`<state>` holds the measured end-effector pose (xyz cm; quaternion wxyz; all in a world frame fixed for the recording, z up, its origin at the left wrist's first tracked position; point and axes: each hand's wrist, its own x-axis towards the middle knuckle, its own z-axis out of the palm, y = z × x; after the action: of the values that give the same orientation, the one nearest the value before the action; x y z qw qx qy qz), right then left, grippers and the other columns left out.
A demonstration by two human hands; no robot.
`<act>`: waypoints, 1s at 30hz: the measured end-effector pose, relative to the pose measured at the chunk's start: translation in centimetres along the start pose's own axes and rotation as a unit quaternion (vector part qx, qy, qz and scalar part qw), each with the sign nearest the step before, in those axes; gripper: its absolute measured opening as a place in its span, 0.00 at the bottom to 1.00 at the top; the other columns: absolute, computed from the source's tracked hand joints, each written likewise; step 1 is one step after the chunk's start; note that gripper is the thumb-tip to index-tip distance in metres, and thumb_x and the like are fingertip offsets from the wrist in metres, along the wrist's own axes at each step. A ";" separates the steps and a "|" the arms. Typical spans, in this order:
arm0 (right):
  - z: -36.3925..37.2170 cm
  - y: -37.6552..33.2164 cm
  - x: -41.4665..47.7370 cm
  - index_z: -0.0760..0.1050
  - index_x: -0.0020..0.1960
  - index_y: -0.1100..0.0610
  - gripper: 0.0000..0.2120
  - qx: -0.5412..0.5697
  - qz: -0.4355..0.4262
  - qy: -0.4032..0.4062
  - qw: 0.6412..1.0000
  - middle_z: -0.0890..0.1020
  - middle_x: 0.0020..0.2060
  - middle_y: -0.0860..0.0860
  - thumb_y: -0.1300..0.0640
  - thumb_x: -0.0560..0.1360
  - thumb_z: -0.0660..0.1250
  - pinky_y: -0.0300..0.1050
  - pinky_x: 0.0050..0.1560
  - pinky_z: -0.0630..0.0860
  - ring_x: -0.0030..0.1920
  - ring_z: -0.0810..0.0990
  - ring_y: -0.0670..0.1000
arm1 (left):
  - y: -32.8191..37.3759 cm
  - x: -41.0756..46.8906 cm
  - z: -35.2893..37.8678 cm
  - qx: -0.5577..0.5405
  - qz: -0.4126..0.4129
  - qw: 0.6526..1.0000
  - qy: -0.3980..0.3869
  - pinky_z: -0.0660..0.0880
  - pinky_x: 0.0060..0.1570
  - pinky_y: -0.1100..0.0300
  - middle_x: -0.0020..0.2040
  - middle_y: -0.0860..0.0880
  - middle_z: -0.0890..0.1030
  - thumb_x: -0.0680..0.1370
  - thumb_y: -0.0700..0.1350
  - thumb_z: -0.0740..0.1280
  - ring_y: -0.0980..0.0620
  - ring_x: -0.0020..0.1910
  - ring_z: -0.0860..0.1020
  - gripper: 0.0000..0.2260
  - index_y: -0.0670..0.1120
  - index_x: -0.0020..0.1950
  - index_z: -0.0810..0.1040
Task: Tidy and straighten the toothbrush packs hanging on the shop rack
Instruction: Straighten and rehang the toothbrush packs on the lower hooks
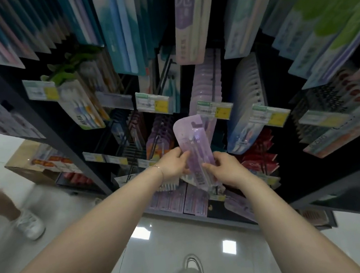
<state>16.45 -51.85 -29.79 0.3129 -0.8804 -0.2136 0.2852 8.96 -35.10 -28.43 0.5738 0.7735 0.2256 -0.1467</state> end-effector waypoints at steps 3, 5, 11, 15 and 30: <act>-0.7 -0.2 1.3 0.76 0.62 0.54 0.15 -0.032 -0.003 -0.029 0.999 0.81 0.55 0.52 0.48 0.79 0.65 0.43 0.50 0.72 0.55 0.79 0.53 | 0.2 1.1 -0.1 -0.016 -0.008 1.000 -0.018 0.77 0.40 0.66 0.57 0.46 0.77 0.86 0.49 0.54 0.48 0.50 0.81 0.16 0.44 0.71 0.67; -0.9 0.0 2.0 0.75 0.64 0.55 0.16 -0.054 -0.002 -0.040 0.998 0.81 0.56 0.53 0.48 0.79 0.65 0.43 0.51 0.73 0.56 0.79 0.54 | 0.2 1.6 -0.1 -0.038 -0.019 0.999 -0.024 0.77 0.40 0.67 0.59 0.45 0.77 0.86 0.47 0.54 0.48 0.52 0.80 0.16 0.43 0.72 0.66; -0.9 0.9 3.0 0.77 0.58 0.55 0.13 -0.076 -0.014 -0.031 0.997 0.82 0.52 0.54 0.48 0.79 0.64 0.44 0.46 0.73 0.52 0.80 0.55 | -1.9 2.4 -0.1 -0.063 -0.016 0.997 -0.052 0.77 0.62 0.46 0.55 0.50 0.80 0.85 0.48 0.56 0.47 0.55 0.82 0.14 0.49 0.70 0.66; -1.8 0.5 3.1 0.72 0.49 0.51 0.07 -0.056 -0.057 0.016 0.997 0.77 0.40 0.47 0.48 0.79 0.64 0.42 0.39 0.69 0.41 0.76 0.48 | -0.7 2.3 -0.6 -0.054 0.049 0.997 -0.007 0.79 0.41 0.67 0.49 0.54 0.78 0.85 0.43 0.55 0.58 0.44 0.80 0.07 0.48 0.62 0.69; -4.0 1.8 3.1 0.77 0.55 0.54 0.12 0.042 -0.048 0.056 0.996 0.83 0.47 0.51 0.46 0.80 0.64 0.50 0.50 0.78 0.47 0.81 0.51 | 2.9 4.3 -1.0 0.147 0.120 0.982 0.021 0.79 0.55 0.53 0.55 0.45 0.83 0.85 0.48 0.56 0.49 0.49 0.83 0.14 0.43 0.64 0.75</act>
<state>21.66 -53.16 -29.56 0.3746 -0.8697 -0.2259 0.2287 14.11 -34.06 -27.86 0.4626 0.8738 0.1184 -0.0921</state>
